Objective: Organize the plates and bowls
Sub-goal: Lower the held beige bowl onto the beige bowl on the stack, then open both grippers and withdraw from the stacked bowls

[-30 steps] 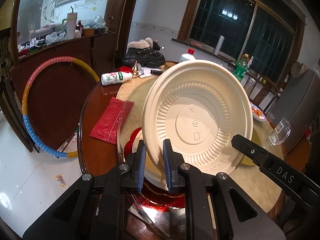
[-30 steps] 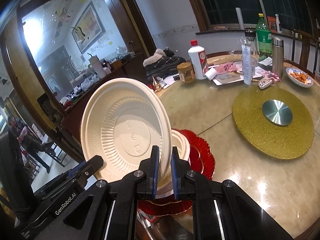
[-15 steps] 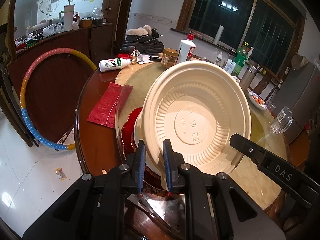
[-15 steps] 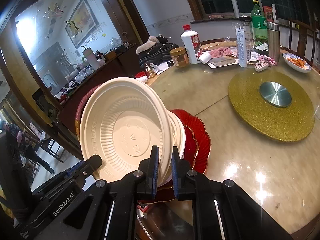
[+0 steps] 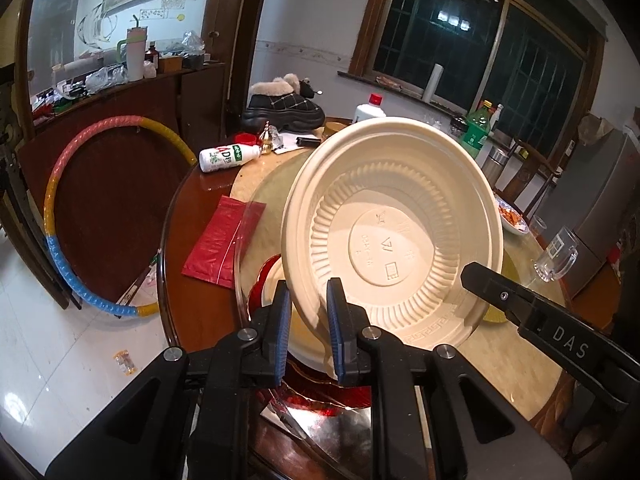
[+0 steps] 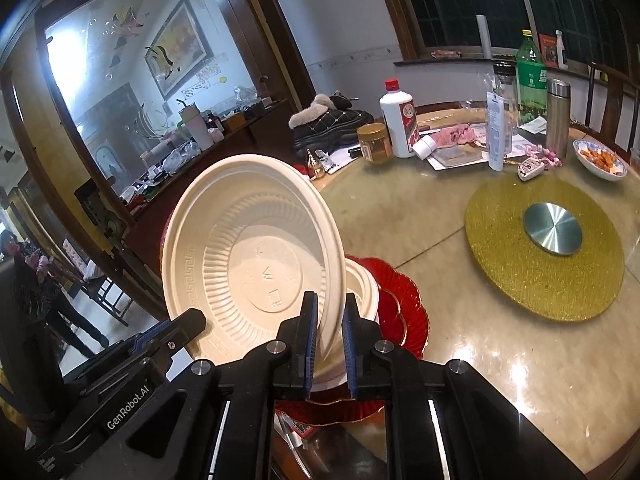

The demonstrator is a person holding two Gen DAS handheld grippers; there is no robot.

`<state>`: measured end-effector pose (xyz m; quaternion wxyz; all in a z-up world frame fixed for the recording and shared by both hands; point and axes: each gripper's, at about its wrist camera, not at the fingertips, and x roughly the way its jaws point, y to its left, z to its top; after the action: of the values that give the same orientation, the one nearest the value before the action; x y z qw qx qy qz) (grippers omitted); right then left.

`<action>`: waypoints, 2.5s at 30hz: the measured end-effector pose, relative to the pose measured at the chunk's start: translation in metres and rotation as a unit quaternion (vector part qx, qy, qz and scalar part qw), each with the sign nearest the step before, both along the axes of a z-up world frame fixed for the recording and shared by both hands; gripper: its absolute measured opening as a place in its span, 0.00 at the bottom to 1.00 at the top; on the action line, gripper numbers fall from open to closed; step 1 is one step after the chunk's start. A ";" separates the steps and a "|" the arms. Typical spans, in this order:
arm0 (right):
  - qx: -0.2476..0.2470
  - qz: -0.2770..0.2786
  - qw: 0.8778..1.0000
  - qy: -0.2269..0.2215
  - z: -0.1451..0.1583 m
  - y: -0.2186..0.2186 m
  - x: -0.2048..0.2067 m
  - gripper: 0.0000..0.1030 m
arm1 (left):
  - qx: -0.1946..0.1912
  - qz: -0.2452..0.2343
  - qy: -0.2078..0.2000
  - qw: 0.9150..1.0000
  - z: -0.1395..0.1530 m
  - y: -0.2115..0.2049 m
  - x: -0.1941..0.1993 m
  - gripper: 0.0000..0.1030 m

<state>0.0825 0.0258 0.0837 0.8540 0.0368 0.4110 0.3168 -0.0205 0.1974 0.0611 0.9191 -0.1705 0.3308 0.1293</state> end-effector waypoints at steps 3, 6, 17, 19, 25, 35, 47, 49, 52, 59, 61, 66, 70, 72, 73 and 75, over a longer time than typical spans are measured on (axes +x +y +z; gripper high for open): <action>-0.003 0.002 1.000 0.018 -0.008 0.002 0.006 0.11 | -0.019 0.003 0.016 1.000 -0.010 0.004 0.005 0.15; -0.006 0.003 0.999 0.032 -0.018 0.004 0.011 0.11 | -0.025 0.005 0.030 0.999 -0.019 0.006 0.010 0.15; -0.022 0.006 0.999 0.049 -0.029 0.007 0.017 0.11 | -0.024 0.002 0.040 0.999 -0.024 0.003 0.011 0.15; -0.022 0.005 0.999 0.049 -0.029 0.006 0.017 0.11 | -0.023 0.001 0.040 0.999 -0.024 0.002 0.012 0.15; -0.024 0.005 0.998 0.051 -0.029 0.006 0.017 0.11 | -0.022 0.001 0.042 0.999 -0.024 0.002 0.013 0.16; -0.025 0.008 0.998 0.056 -0.032 0.006 0.017 0.11 | -0.044 -0.001 0.064 0.997 -0.032 0.006 0.018 0.16; 0.028 -0.027 0.998 0.042 -0.025 -0.008 0.018 0.81 | -0.045 0.072 -0.001 0.996 -0.017 0.019 -0.003 0.78; 0.050 -0.032 0.997 0.039 -0.021 -0.018 0.017 0.81 | -0.023 0.081 -0.018 0.996 -0.011 0.014 -0.010 0.82; 0.063 -0.030 0.997 0.020 -0.017 -0.034 0.007 0.85 | 0.048 0.064 -0.034 0.996 -0.008 -0.005 -0.021 0.82; -0.025 0.061 0.996 -0.056 -0.032 -0.056 -0.033 1.00 | 0.111 0.015 -0.041 0.993 -0.023 -0.044 -0.050 1.00; -0.046 0.067 0.995 -0.065 -0.036 -0.068 -0.042 1.00 | 0.112 0.006 -0.025 0.993 -0.028 -0.050 -0.049 1.00; -0.052 0.057 0.993 -0.092 -0.032 -0.091 -0.054 1.00 | 0.112 0.005 0.021 0.993 -0.039 -0.056 -0.037 1.00; -0.057 0.060 0.992 -0.098 -0.031 -0.091 -0.057 1.00 | 0.095 -0.005 0.040 0.995 -0.048 -0.057 -0.030 1.00; -0.057 0.064 0.992 -0.098 -0.032 -0.088 -0.057 1.00 | 0.093 -0.005 0.048 0.994 -0.051 -0.057 -0.028 1.00; -0.057 0.065 0.992 -0.097 -0.032 -0.086 -0.057 1.00 | 0.092 -0.005 0.052 0.994 -0.052 -0.057 -0.026 1.00; -0.057 0.069 0.991 -0.097 -0.033 -0.083 -0.058 1.00 | 0.086 -0.010 0.057 0.995 -0.055 -0.056 -0.024 1.00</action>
<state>0.0248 -0.0569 0.0504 0.8665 -0.0709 0.3453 0.3534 -0.0445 0.1410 0.0060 0.9111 -0.0804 0.3722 0.1578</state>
